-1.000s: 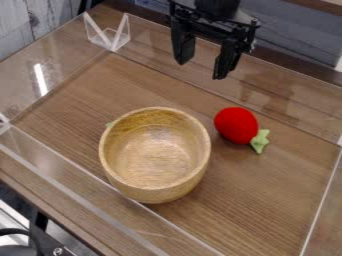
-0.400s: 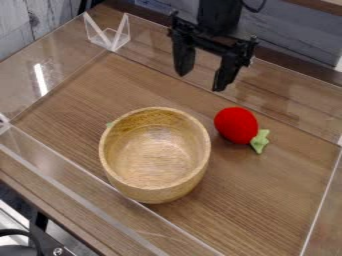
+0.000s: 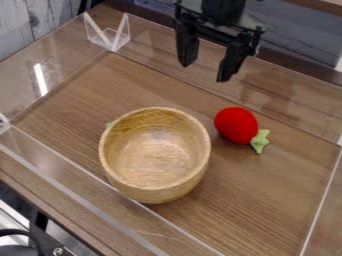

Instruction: Move the red object to the right side of the table

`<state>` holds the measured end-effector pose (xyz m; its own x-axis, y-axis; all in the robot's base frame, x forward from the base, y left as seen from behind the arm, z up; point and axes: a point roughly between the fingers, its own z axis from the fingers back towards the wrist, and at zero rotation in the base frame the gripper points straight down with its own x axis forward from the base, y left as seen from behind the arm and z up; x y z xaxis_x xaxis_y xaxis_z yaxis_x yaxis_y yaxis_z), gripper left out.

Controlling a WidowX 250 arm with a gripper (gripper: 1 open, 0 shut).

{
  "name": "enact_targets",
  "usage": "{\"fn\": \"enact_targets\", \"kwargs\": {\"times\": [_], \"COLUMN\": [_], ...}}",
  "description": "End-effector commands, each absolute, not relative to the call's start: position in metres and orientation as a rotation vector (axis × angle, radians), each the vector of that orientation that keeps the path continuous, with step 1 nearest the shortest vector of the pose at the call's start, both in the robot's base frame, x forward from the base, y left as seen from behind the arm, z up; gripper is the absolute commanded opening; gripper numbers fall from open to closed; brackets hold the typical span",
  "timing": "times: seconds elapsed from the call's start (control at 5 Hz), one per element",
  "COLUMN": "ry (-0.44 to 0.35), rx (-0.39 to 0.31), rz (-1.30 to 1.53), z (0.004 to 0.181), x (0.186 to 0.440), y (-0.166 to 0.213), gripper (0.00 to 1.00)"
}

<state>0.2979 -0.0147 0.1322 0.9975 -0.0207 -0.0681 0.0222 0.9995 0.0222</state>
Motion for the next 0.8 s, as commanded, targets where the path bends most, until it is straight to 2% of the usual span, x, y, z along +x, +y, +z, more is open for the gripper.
{"fn": "enact_targets", "kwargs": {"times": [0.0, 0.2, 0.6], "ry": [-0.021, -0.026, -0.023], "rx": [0.024, 0.031, 0.058], "rz": [0.0, 0.027, 0.051], "z": [0.156, 0.158, 0.161], "x": [0.304, 0.306, 0.299], "y": [-0.024, -0.029, -0.011], "gripper": [1.0, 1.0, 1.0]}}
